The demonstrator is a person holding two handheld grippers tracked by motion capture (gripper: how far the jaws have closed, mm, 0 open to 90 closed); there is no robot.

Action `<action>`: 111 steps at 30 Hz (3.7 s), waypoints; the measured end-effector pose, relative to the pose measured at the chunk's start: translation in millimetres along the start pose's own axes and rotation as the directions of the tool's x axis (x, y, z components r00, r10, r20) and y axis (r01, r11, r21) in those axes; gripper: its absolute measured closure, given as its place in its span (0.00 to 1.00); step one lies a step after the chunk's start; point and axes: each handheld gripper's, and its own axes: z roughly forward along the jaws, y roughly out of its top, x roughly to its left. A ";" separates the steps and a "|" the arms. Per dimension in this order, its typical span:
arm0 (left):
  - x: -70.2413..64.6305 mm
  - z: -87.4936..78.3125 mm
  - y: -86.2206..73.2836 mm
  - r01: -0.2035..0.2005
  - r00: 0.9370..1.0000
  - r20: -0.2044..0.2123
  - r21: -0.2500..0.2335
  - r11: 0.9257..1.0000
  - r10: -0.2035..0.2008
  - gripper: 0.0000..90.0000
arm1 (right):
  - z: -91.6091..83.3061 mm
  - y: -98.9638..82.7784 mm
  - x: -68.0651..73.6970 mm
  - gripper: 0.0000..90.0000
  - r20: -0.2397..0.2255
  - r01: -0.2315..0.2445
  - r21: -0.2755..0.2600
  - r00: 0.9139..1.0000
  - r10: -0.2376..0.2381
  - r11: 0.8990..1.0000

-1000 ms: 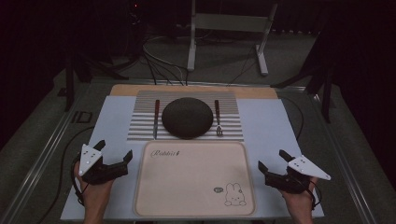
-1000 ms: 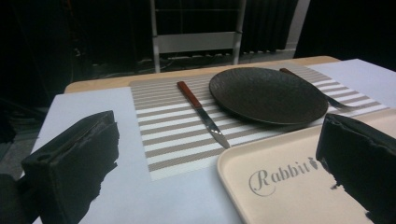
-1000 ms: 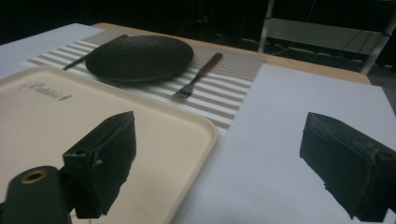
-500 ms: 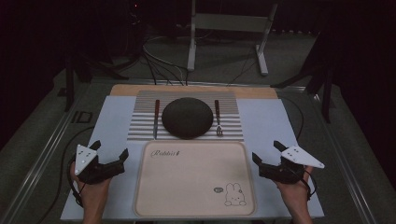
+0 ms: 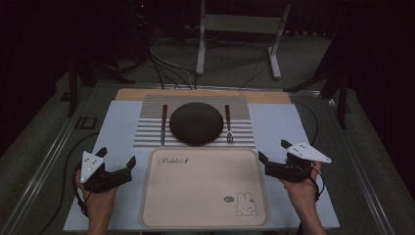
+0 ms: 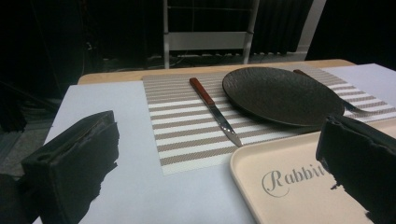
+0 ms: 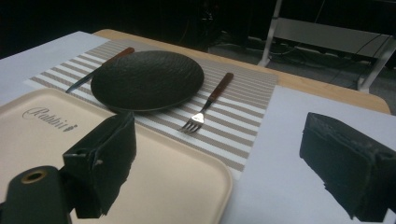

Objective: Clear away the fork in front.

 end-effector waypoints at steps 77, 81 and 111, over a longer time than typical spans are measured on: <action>2.7 1.3 0.4 -0.001 1.000 -0.008 -0.006 1.000 0.001 0.00 | 157.2 72.0 -12.1 0.12 0.043 -0.005 0.159 0.999 -0.002 0.987; 2.7 0.9 0.5 0.001 1.000 -0.007 -0.009 1.000 -0.001 0.00 | 166.1 77.0 -10.5 0.12 0.039 0.001 0.158 0.999 -0.008 0.987; 8.6 -3.5 -1.1 0.040 0.999 -0.017 -0.025 0.999 -0.041 0.00 | 251.4 68.9 -24.6 0.17 0.113 -0.094 0.376 0.992 0.055 0.922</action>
